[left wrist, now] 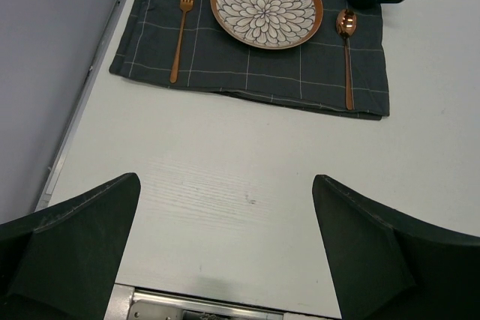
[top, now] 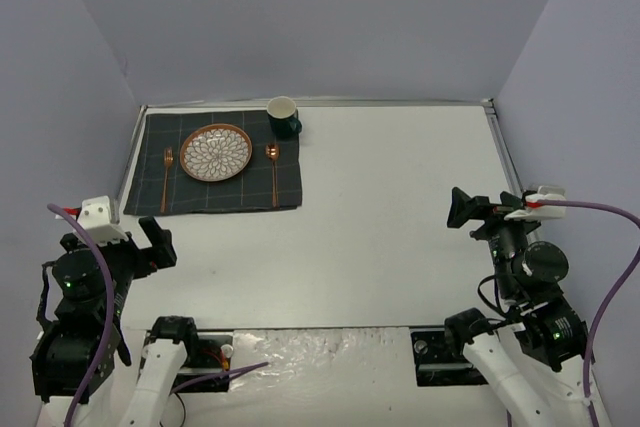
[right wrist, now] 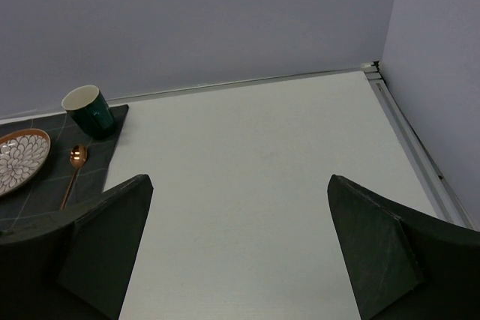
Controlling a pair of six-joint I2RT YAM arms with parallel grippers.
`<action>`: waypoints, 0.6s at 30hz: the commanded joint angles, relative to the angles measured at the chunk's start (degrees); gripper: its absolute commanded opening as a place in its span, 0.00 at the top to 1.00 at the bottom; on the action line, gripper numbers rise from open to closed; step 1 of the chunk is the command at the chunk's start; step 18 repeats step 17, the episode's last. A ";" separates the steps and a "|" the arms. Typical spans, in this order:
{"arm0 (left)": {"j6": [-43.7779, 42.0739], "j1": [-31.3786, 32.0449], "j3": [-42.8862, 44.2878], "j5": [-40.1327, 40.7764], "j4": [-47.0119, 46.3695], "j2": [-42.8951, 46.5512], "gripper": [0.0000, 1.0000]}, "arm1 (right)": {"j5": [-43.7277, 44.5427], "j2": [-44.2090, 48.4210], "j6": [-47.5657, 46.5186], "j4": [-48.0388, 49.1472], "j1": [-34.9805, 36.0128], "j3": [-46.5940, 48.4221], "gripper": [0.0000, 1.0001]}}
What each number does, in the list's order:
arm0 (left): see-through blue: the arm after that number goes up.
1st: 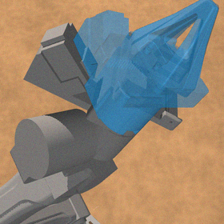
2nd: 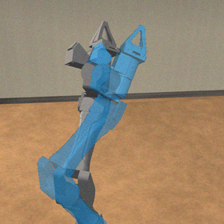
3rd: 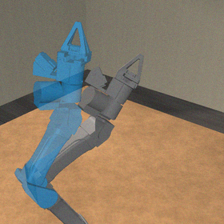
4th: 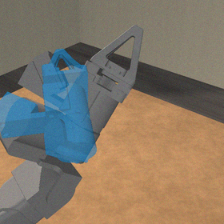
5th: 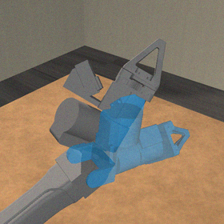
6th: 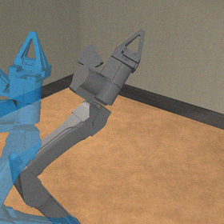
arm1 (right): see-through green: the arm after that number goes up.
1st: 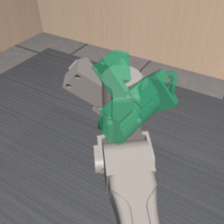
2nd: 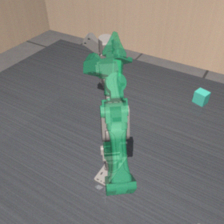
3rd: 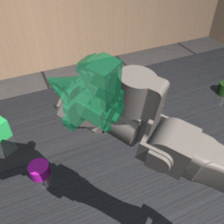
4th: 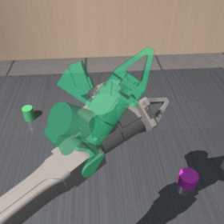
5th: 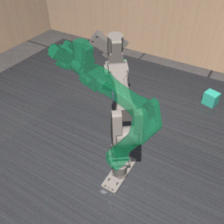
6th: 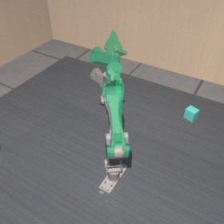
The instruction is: Set the dinner table for one person
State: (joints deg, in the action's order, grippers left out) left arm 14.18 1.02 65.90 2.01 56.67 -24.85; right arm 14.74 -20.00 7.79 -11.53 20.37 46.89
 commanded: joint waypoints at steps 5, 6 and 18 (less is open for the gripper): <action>-1.58 0.53 2.92 2.85 0.58 -2.38 0.03 | 3.20 2.03 -2.12 2.97 1.06 -2.18 0.00; -1.73 0.68 2.92 2.70 0.61 -2.39 0.03 | 3.52 2.51 -2.11 2.94 1.07 -2.48 0.00; -2.23 0.83 2.66 1.89 0.19 -2.33 0.03 | 3.10 2.71 -1.99 3.26 1.07 -3.00 0.00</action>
